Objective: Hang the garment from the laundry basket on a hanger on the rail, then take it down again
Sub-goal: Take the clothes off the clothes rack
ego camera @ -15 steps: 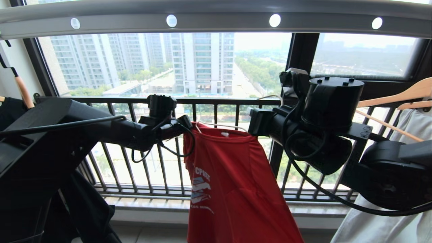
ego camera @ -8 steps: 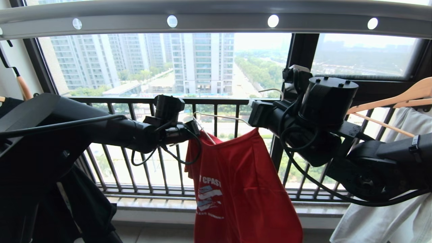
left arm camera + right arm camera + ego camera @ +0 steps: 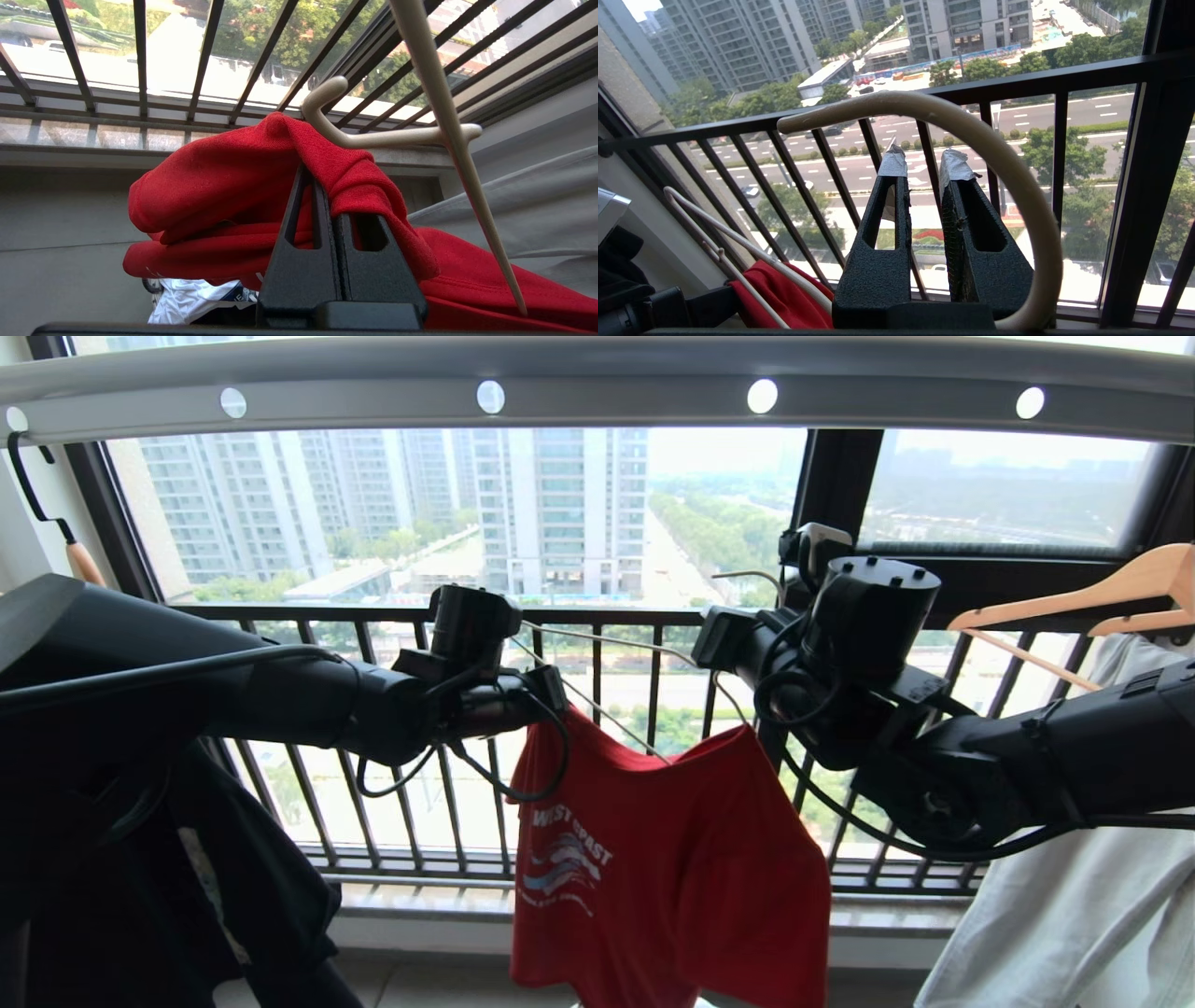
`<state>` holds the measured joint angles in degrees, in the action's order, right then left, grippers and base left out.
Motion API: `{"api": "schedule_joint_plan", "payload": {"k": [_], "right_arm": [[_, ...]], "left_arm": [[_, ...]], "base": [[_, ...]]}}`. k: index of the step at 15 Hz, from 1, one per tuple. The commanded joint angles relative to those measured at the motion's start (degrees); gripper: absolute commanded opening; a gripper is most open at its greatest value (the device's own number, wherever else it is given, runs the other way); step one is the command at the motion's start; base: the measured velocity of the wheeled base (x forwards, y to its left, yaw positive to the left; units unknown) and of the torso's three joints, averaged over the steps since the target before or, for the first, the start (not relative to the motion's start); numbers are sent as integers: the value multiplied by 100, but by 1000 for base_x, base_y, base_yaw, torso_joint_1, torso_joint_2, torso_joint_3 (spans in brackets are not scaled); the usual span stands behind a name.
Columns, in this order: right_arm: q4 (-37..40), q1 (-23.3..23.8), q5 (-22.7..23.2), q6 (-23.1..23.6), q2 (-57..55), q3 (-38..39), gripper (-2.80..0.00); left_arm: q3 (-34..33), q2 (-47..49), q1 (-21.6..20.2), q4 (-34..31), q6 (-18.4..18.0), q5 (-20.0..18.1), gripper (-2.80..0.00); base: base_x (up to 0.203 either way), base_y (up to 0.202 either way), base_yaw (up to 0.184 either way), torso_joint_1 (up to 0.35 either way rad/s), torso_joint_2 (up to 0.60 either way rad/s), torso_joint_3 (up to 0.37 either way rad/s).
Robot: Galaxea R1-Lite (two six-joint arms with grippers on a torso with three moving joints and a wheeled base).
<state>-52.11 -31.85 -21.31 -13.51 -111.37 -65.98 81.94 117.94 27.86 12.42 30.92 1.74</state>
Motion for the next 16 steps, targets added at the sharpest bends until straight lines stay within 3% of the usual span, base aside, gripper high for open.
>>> {"api": "schedule_joint_plan", "payload": {"k": [1, 8, 11, 16], "right_arm": [[-103, 57, -91, -3, -150, -108, -280], [-141, 261, -425, -13, -291, -576, -280], [-131, 491, -761, 5, -611, -1071, -280], [-125, 744, -779, 94, -629, -1321, -280]], "left_arm": [[-60, -264, 260, -451, -50, 7, -280], [-90, -140, 600, -747, -127, 20, -280], [-298, -6, 907, -940, -503, 19, -280], [-683, 7, 1163, -1126, -1111, 14, -280]], "base": [[0, 0, 0, 0, 0, 0], [0, 0, 0, 0, 0, 0], [0, 0, 0, 0, 0, 0], [0, 0, 0, 0, 0, 0]]}}
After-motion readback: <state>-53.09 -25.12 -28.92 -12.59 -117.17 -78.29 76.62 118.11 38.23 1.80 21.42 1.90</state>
